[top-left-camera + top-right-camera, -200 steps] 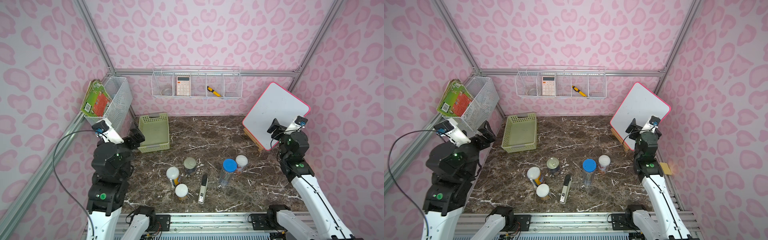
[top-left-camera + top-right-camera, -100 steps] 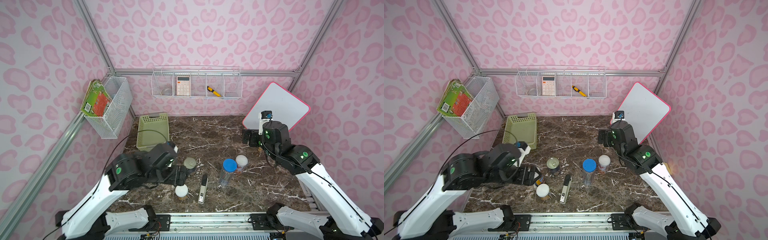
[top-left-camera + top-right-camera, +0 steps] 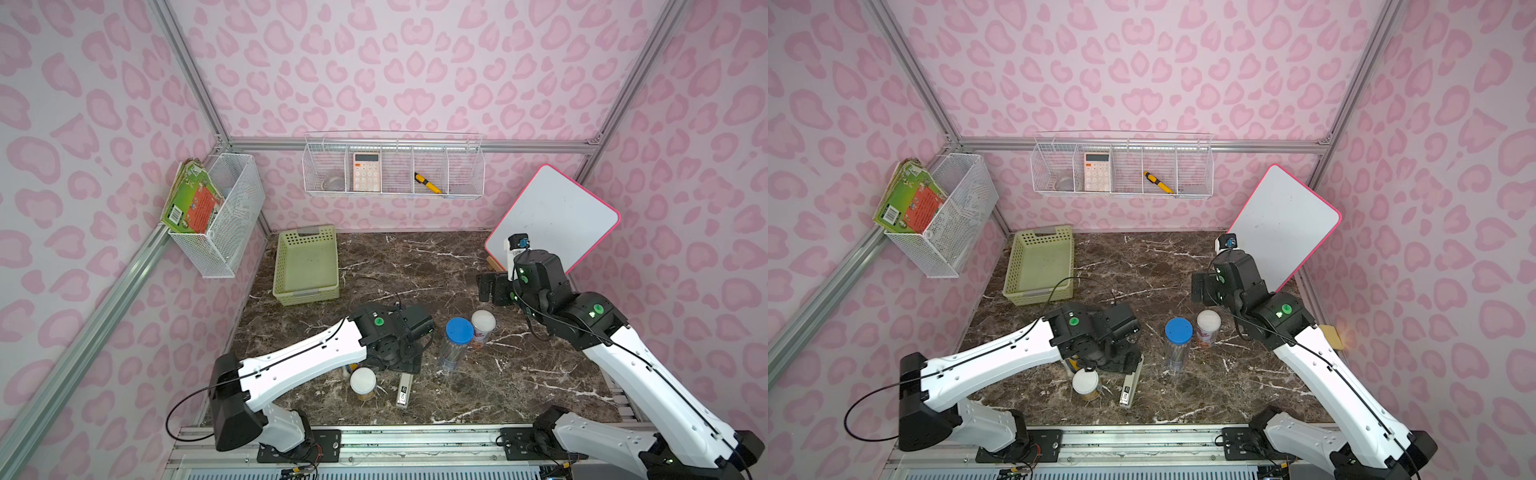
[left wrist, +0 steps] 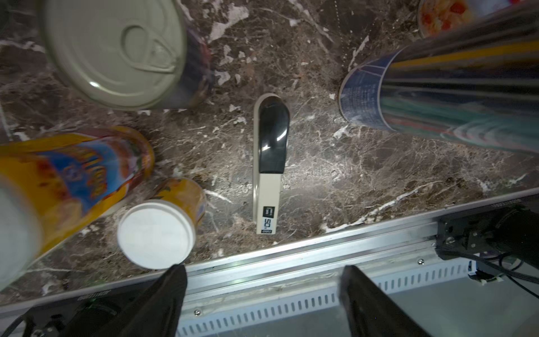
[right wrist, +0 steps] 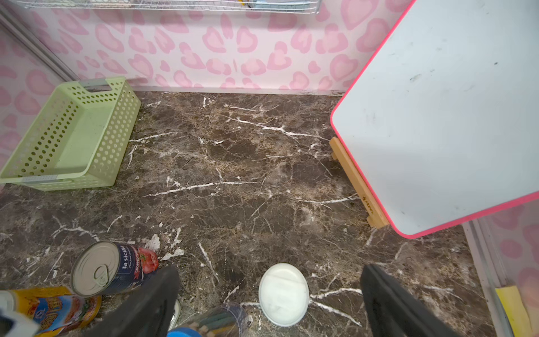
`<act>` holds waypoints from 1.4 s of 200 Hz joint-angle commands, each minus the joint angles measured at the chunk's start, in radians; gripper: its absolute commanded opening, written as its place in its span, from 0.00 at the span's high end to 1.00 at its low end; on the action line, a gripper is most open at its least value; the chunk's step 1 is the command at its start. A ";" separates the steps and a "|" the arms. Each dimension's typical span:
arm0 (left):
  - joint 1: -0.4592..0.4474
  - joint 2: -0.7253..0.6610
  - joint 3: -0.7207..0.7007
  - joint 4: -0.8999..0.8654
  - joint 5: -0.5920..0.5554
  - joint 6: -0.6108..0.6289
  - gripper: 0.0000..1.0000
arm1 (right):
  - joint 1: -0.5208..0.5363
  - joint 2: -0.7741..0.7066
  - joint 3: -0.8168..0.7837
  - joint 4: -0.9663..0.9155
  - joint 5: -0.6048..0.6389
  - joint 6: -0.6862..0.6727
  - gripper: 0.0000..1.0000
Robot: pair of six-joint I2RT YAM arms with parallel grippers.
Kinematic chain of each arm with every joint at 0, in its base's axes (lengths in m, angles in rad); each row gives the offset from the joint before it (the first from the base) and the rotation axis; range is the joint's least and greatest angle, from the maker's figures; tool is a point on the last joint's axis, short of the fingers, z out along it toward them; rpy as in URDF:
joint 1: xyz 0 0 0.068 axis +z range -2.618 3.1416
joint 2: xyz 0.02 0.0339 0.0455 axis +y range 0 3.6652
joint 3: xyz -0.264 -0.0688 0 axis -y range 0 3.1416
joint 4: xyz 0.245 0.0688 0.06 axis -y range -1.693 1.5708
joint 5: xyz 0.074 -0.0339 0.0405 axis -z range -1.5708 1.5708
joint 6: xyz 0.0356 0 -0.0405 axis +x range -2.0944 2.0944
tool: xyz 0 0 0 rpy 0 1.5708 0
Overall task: Put the canned food in the basket
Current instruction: Pick up the distractor from the center of the board.
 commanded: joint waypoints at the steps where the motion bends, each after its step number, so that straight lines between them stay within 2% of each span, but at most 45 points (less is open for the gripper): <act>1: -0.001 0.055 -0.024 0.067 0.042 -0.007 0.14 | 0.003 -0.014 -0.010 0.030 -0.037 -0.019 0.00; 40: 0.000 0.154 -0.088 0.133 0.084 -0.013 0.19 | 0.025 -0.033 -0.036 0.019 -0.070 -0.012 0.01; 82: 0.000 0.190 -0.156 0.155 0.059 -0.024 0.24 | 0.203 0.029 0.006 -0.061 -0.065 0.057 0.01; 103: 0.000 0.200 -0.180 0.181 0.058 -0.012 0.30 | 0.238 0.082 0.090 -0.147 -0.114 0.074 0.00; 130: 0.000 0.207 -0.245 0.254 0.076 -0.019 0.52 | 0.298 0.151 0.159 -0.287 -0.067 0.092 0.00; 162: 0.000 0.218 -0.288 0.296 0.089 -0.018 1.00 | 0.301 0.125 0.064 -0.236 -0.099 0.136 0.00; 194: -0.002 0.162 -0.260 0.227 0.055 -0.008 1.00 | 0.295 0.138 0.017 -0.230 -0.113 0.135 0.00; 235: -0.002 -0.033 -0.180 0.058 0.004 -0.020 1.00 | 0.251 0.138 -0.016 -0.195 -0.131 0.134 0.00; 280: -0.001 -0.194 -0.044 -0.154 -0.114 -0.041 1.00 | 0.245 0.164 -0.066 -0.157 -0.187 0.121 0.00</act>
